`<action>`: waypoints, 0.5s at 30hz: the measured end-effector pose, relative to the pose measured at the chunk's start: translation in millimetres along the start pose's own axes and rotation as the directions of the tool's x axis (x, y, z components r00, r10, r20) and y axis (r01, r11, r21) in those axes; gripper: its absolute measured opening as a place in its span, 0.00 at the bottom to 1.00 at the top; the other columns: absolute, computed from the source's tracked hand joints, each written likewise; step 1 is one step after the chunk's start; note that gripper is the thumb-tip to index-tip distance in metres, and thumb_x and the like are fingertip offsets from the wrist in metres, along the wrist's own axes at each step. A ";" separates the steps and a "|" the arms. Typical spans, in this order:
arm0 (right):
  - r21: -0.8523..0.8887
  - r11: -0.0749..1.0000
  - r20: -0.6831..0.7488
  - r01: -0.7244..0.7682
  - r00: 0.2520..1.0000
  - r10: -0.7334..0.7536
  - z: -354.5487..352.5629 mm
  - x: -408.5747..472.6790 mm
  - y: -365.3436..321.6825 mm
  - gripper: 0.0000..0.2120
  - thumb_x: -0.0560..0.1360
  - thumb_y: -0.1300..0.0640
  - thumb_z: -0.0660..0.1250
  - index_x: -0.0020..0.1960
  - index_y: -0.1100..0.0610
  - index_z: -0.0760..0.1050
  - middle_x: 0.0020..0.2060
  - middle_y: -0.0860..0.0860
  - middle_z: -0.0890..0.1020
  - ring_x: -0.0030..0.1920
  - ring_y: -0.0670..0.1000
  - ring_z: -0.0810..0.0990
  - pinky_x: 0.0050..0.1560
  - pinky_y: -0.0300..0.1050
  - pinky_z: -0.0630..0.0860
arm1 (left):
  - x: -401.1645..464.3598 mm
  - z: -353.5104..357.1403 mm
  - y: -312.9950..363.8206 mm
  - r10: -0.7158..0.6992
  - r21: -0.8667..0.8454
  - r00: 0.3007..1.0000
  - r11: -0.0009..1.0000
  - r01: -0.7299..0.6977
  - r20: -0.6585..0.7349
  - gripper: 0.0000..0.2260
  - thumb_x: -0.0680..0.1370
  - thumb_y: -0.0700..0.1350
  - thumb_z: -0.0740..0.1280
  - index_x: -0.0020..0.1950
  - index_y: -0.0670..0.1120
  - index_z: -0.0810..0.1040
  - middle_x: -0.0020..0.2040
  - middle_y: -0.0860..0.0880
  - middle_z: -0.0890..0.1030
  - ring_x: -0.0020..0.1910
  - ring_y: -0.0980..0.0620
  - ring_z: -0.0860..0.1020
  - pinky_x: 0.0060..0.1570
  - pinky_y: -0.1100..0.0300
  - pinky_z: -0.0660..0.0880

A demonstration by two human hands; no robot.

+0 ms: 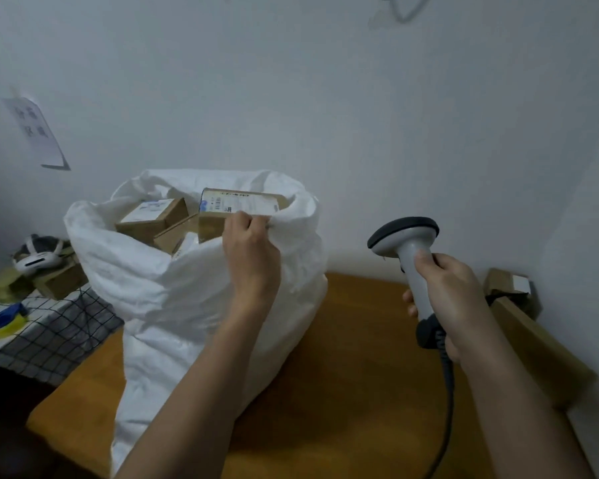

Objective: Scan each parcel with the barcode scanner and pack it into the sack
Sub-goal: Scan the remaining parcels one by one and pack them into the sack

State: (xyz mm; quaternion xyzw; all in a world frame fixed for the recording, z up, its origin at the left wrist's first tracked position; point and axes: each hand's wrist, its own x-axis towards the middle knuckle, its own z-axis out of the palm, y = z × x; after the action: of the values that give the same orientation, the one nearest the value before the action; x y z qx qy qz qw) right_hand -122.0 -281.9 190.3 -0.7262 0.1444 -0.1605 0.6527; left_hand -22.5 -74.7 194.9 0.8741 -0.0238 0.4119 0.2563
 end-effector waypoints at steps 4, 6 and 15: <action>0.152 0.988 -0.027 -0.026 0.999 0.030 16.9 8.4 9.0 0.14 0.75 0.49 0.72 0.53 0.58 0.75 0.36 0.55 0.81 0.27 0.46 0.76 0.27 0.42 0.73 | -4.6 -6.4 1.1 0.111 -0.023 0.993 0.993 -0.112 -0.048 0.06 0.72 0.27 0.67 0.45 0.33 0.83 0.38 0.37 0.78 0.41 0.37 0.75 0.43 0.46 0.73; 0.226 0.973 -0.043 -0.050 0.997 0.061 33.6 16.7 10.8 0.19 0.72 0.50 0.76 0.54 0.61 0.76 0.29 0.51 0.79 0.25 0.46 0.75 0.25 0.40 0.72 | -6.8 -11.0 -2.2 0.145 -0.038 0.989 0.989 -0.145 -0.005 0.04 0.73 0.30 0.68 0.44 0.34 0.82 0.39 0.37 0.80 0.41 0.37 0.76 0.43 0.46 0.73; 0.238 0.956 -0.021 -0.172 0.983 0.182 125.8 59.0 4.9 0.50 0.61 0.42 0.81 0.71 0.55 0.56 0.60 0.54 0.74 0.55 0.58 0.78 0.56 0.59 0.79 | -8.7 -46.6 -37.9 0.291 -0.216 0.927 0.946 -0.241 0.238 0.03 0.74 0.34 0.70 0.43 0.38 0.84 0.42 0.43 0.82 0.46 0.44 0.77 0.48 0.53 0.73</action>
State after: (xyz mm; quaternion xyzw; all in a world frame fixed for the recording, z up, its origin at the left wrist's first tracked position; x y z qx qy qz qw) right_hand -15.4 -193.7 175.9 -0.6243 0.2029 -0.1328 0.7426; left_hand -51.6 -21.5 196.9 0.8829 -0.2145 0.3175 0.2715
